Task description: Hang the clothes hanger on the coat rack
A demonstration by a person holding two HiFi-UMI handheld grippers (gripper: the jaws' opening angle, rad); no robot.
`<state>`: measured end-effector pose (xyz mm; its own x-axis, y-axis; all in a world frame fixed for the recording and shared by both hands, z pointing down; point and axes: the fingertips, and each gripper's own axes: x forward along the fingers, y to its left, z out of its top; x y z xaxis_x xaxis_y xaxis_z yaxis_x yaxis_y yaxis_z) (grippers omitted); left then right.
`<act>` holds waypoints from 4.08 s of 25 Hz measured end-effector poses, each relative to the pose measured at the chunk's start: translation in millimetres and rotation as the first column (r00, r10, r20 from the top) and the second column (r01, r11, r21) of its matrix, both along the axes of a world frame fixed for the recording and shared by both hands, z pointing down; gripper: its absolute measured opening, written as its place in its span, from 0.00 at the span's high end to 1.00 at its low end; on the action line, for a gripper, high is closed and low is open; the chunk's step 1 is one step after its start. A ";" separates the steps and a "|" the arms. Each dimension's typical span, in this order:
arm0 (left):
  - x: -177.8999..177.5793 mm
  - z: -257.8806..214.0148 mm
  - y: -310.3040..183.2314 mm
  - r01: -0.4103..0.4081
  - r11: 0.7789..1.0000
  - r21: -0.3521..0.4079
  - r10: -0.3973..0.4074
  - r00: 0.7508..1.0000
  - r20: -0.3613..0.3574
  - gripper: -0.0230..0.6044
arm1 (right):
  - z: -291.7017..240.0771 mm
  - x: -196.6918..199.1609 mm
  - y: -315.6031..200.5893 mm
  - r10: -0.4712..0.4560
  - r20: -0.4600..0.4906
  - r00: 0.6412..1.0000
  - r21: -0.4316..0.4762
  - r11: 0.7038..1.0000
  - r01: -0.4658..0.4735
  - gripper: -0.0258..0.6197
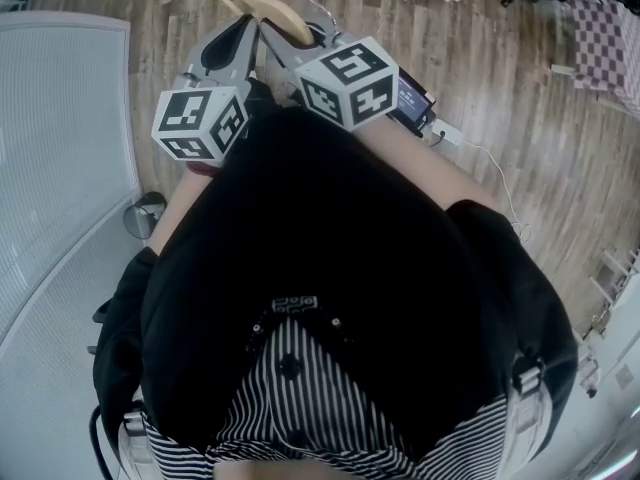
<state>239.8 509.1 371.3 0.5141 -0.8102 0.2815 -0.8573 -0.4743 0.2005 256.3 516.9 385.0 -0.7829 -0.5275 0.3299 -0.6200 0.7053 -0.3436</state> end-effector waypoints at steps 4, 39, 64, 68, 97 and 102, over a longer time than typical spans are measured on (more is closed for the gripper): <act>-1.6 5.8 -21.5 -0.036 0.999 0.001 0.036 0.999 -0.007 0.96 | 5.9 -1.9 -21.1 0.033 -0.009 0.999 -0.002 0.999 -0.033 0.96; -198.5 -7.9 -304.1 -0.178 0.983 -0.036 0.176 0.983 -0.047 0.96 | -12.2 -201.5 -295.2 0.163 -0.084 0.983 -0.015 0.986 -0.165 0.96; -339.8 12.5 -333.2 -0.092 0.993 -0.068 0.085 0.991 -0.101 0.96 | 9.7 -340.2 -326.1 0.071 -0.134 0.988 -0.054 0.995 -0.079 0.96; -344.4 13.7 -335.2 -0.057 0.995 -0.078 0.049 0.994 -0.093 0.96 | 11.2 -344.4 -327.9 0.034 -0.125 0.992 -0.063 0.997 -0.043 0.96; -331.5 -1.5 -575.3 0.092 0.995 -0.034 -0.094 0.994 -0.048 0.96 | -3.3 -331.1 -576.4 -0.107 -0.074 0.992 -0.031 0.994 0.105 0.96; -319.9 -3.8 -626.5 0.124 0.991 -0.043 -0.126 0.991 -0.045 0.96 | -5.6 -319.2 -628.1 -0.136 -0.067 0.988 -0.041 0.990 0.134 0.96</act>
